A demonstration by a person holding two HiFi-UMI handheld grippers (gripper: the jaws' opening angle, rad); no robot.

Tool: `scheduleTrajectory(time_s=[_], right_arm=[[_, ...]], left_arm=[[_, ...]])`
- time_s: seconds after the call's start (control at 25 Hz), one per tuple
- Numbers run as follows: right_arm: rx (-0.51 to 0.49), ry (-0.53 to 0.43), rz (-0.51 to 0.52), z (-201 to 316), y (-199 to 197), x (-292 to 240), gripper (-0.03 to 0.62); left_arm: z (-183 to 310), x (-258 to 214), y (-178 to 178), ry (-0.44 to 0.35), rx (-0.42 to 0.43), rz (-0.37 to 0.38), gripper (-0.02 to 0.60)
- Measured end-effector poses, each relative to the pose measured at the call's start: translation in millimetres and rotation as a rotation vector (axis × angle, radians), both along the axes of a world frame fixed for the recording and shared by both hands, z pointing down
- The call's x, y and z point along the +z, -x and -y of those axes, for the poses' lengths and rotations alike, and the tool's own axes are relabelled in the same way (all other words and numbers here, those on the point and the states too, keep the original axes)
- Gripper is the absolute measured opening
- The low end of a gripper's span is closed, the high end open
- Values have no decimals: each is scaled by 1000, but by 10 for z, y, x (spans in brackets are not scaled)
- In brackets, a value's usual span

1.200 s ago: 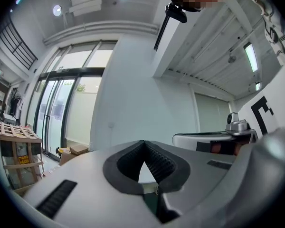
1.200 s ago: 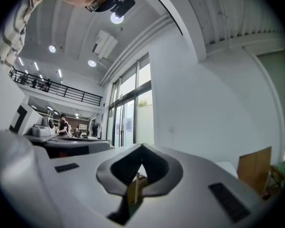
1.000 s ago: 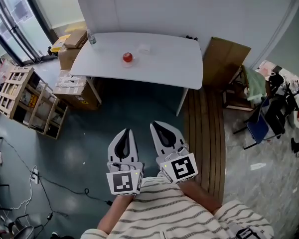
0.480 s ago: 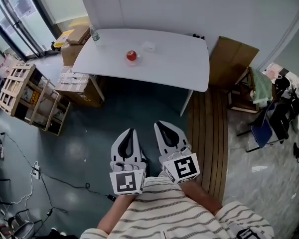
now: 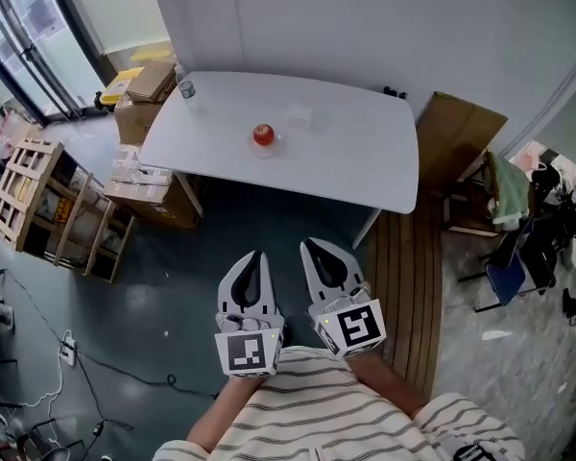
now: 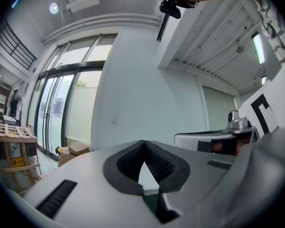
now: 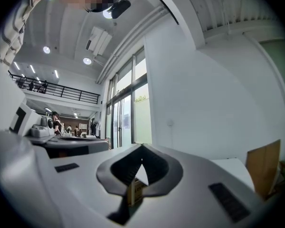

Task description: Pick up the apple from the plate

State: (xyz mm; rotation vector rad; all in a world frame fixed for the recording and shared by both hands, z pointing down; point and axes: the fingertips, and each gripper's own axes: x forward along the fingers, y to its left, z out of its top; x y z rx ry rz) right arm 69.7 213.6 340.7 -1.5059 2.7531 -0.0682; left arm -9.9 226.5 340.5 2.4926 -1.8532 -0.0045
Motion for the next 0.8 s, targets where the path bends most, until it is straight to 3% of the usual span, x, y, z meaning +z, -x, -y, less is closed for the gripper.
scheduleTrajectory(time_s=[0.52, 0.8], right_arm=[[120, -6, -18, 1186, 383, -85, 12], [107, 26, -43, 1526, 547, 18, 12]], left_arm=[[1180, 47, 453, 12, 86, -34, 5], [1581, 184, 595, 53, 75, -61, 3]])
